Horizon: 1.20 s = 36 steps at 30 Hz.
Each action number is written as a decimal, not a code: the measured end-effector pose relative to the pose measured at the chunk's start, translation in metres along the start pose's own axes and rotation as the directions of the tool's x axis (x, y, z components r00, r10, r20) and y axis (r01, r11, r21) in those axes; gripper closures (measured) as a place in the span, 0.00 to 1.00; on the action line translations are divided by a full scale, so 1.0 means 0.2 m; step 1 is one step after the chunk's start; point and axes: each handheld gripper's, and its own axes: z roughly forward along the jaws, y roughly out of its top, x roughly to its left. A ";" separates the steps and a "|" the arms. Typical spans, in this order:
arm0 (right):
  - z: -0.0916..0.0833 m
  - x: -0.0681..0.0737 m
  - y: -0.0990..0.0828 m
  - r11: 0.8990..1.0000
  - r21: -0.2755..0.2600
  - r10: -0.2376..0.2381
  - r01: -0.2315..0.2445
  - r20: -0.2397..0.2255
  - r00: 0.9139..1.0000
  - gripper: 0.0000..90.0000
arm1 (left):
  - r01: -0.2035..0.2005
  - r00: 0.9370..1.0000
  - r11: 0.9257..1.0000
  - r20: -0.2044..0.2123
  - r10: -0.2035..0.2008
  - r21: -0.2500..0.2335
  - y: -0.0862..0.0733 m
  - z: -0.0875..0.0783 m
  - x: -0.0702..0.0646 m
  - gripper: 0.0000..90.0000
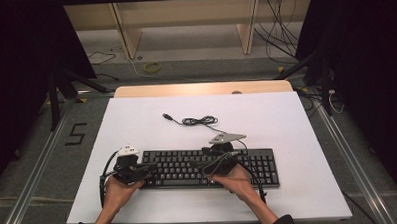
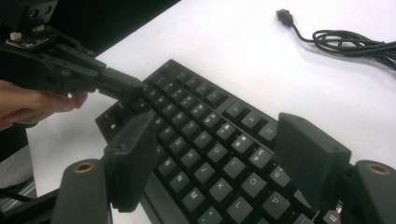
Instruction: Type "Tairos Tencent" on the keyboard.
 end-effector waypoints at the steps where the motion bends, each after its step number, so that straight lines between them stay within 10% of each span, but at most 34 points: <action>1: 0.00 0.00 0.00 1.000 0.000 0.001 -0.001 0.000 1.000 0.34 | 0.001 1.000 1.000 0.000 -0.001 0.002 0.00 0.00 0.00 0.99; 36: 0.02 -0.02 0.00 1.000 0.012 0.002 -0.002 0.018 1.000 0.35 | 0.006 0.999 0.997 -0.040 -0.003 0.076 -0.02 0.04 0.01 0.99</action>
